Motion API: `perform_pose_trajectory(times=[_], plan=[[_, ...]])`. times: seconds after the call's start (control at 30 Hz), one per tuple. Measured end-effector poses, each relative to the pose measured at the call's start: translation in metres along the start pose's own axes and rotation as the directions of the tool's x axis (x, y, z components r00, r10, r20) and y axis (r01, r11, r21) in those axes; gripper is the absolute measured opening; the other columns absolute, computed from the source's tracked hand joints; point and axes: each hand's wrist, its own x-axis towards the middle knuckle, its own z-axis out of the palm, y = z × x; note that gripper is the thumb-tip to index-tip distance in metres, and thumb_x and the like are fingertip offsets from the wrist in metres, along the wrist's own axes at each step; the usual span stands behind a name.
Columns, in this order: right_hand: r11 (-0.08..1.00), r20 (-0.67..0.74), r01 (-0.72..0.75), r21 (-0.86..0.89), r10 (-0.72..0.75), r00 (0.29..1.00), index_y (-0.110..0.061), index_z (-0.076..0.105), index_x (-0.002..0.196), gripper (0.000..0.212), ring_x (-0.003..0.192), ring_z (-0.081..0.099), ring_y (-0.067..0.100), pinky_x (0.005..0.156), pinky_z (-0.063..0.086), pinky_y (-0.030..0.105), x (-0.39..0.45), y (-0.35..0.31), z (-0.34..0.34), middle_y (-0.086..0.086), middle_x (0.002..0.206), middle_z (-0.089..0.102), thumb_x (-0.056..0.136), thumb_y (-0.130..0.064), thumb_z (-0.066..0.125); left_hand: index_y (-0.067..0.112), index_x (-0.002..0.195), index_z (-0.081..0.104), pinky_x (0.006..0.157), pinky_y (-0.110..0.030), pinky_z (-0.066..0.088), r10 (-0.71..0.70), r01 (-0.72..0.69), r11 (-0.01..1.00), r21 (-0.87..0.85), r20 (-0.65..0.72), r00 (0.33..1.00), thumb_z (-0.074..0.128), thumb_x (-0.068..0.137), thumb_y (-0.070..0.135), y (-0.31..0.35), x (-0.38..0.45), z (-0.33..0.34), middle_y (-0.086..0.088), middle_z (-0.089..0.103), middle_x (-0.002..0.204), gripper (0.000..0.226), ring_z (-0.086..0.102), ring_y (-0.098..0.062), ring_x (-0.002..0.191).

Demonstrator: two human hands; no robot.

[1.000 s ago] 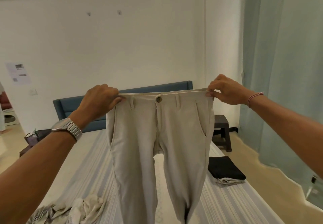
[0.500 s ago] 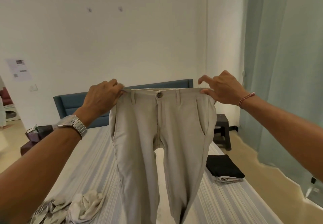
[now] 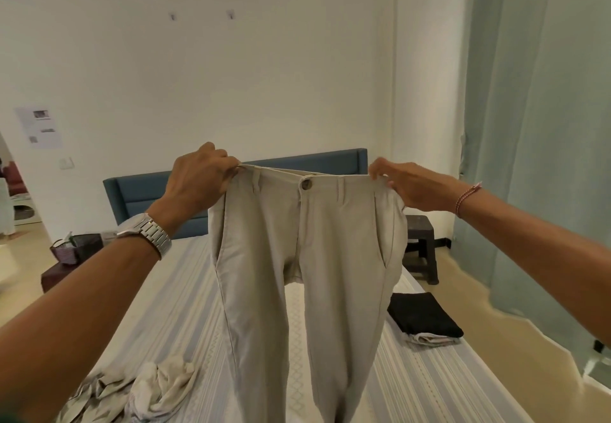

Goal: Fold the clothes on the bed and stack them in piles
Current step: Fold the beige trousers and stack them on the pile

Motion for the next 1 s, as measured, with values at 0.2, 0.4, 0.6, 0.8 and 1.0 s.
perform_pose_trajectory(times=[0.2,0.4,0.6,0.8,1.0], plan=[[0.949,0.281,0.116,-0.294,-0.03,0.959,-0.054,0.01,0.155,0.08,0.101,0.051,0.02,0.091,0.052,0.032,0.005,-0.018,-0.003,0.007,0.122,0.043,0.103,-0.015,0.056,0.011,0.103,0.077,0.055,-0.033,0.041,-0.021,0.02,0.999,-0.041,-0.011,1.0,0.06,0.101,0.026,0.006,0.004,0.005,-0.006,0.068,0.081,0.023,0.057,-0.027,0.078],[0.943,-0.171,-0.069,-0.327,0.012,0.985,-0.035,0.069,0.123,0.051,0.062,0.05,0.008,0.056,0.044,0.023,0.009,-0.04,-0.006,-0.008,0.079,0.058,0.101,-0.062,0.031,0.009,0.095,0.073,0.055,-0.033,0.037,-0.036,0.034,0.998,-0.056,-0.027,0.999,0.054,0.103,0.03,0.012,0.006,0.006,-0.006,0.067,0.08,0.029,0.054,-0.026,0.078],[0.865,-0.156,-0.097,-0.492,0.022,0.987,-0.027,0.053,0.12,0.016,0.065,0.051,0.019,0.061,0.052,0.034,0.022,-0.054,-0.01,0.006,0.112,0.057,0.105,-0.026,0.047,0.009,0.097,0.073,0.059,-0.038,0.044,-0.089,0.084,0.992,-0.097,-0.039,0.995,0.054,0.104,0.029,0.013,0.012,-0.001,-0.006,0.068,0.084,0.028,0.055,-0.028,0.083],[0.832,0.148,0.087,-0.548,-0.006,0.989,-0.057,-0.02,0.149,0.097,0.078,0.06,0.018,0.064,0.054,0.026,0.024,-0.074,-0.004,0.018,0.132,0.045,0.101,-0.015,0.054,0.01,0.098,0.073,0.061,-0.036,0.04,-0.054,0.049,0.994,-0.097,-0.053,0.997,0.054,0.103,0.029,0.014,0.014,0.0,-0.006,0.069,0.085,0.028,0.055,-0.027,0.082],[0.763,0.224,0.176,-0.622,-0.042,0.974,-0.05,-0.014,0.155,0.098,0.08,0.056,0.015,0.075,0.057,0.028,0.029,-0.087,0.007,0.009,0.111,0.056,0.098,-0.029,0.062,0.011,0.097,0.074,0.062,-0.036,0.041,-0.05,0.044,0.991,-0.123,-0.044,0.998,0.055,0.103,0.029,0.02,0.013,0.007,-0.006,0.07,0.085,0.027,0.055,-0.027,0.082]])
